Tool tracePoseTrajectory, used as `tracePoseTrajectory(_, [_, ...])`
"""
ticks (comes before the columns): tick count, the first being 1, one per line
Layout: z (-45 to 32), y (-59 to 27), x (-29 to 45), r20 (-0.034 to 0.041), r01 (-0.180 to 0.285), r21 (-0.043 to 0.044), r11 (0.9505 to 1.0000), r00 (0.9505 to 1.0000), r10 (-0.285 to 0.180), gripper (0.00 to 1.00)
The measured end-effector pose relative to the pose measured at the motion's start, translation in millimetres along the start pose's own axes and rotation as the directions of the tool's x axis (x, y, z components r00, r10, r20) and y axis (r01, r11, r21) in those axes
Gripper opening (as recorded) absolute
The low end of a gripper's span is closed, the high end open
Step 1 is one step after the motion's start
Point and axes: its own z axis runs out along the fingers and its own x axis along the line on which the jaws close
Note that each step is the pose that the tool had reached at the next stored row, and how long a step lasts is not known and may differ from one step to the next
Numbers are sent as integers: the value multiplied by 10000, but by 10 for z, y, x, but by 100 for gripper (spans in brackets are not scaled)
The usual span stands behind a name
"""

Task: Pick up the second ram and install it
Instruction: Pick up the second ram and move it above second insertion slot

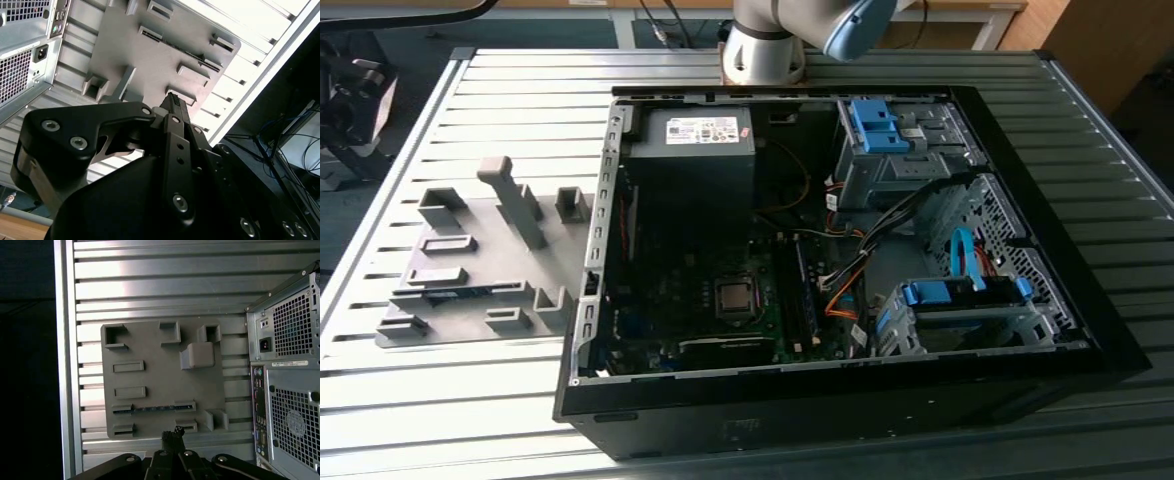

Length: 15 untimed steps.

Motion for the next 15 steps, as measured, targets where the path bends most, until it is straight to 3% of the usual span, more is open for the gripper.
tracePoseTrajectory(8, [0,0,1,-5,95,-1,10000,10000,-95,11])
tracePoseTrajectory(15, [2,0,1,-34,810,11,9967,9967,-810,11])
